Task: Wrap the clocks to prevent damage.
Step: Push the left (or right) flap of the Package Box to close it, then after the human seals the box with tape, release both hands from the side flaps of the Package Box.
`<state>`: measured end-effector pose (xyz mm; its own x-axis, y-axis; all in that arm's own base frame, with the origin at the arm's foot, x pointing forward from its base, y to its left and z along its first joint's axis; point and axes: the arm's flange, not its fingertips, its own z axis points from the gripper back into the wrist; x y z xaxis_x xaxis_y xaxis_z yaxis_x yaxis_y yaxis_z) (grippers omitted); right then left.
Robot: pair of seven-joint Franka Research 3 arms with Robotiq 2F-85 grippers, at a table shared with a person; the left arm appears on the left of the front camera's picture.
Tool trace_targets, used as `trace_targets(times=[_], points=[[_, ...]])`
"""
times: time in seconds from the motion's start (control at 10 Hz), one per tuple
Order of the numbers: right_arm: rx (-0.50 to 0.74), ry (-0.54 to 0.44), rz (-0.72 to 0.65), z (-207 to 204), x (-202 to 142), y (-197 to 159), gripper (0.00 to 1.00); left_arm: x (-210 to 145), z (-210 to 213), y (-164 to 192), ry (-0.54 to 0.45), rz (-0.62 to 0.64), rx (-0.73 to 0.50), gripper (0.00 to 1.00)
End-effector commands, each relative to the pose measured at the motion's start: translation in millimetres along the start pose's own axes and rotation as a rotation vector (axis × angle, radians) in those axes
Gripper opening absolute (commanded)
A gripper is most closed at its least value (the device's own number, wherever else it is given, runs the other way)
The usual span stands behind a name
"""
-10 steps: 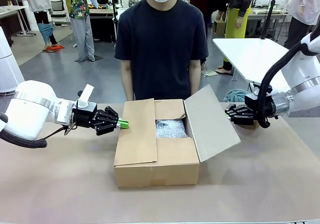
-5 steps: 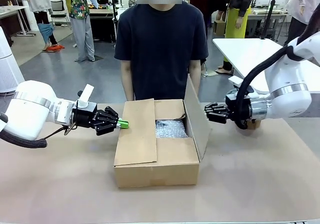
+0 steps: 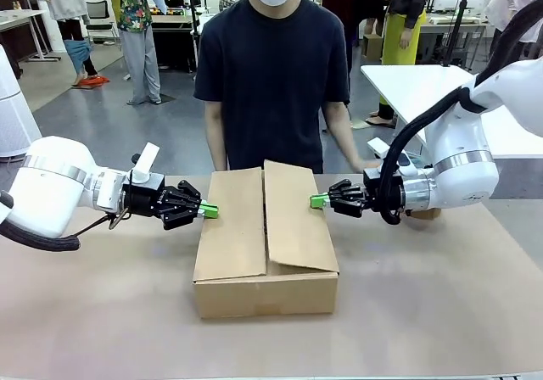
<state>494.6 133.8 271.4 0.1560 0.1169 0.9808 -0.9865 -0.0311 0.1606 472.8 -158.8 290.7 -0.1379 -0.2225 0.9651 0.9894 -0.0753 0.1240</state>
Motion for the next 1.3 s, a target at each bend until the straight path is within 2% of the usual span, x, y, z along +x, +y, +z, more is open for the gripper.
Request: trace_targets(times=[0.0,0.1,0.3,0.4,0.5,1.2], points=[[-0.037,0.038,0.018,-8,-15,-12,0.01,-3,-2,0,0.008,0.001,0.001,0.00],[-0.019,0.092,0.002,-6,-26,-17,0.01,-3,-2,0,0.008,0.001,0.001,0.00],[0.115,0.213,0.004,6,-33,-13,0.01,-3,-2,0,0.008,0.001,0.001,0.00],[0.404,0.334,0.082,35,-25,-5,0.01,-3,-2,0,0.008,0.001,0.001,0.00],[0.054,0.055,0.016,0,-1,-10,0.01,-3,-2,0,0.008,0.001,0.001,0.00],[0.054,0.055,0.016,0,-1,-10,0.01,-3,-2,0,0.008,0.001,0.001,0.00]])
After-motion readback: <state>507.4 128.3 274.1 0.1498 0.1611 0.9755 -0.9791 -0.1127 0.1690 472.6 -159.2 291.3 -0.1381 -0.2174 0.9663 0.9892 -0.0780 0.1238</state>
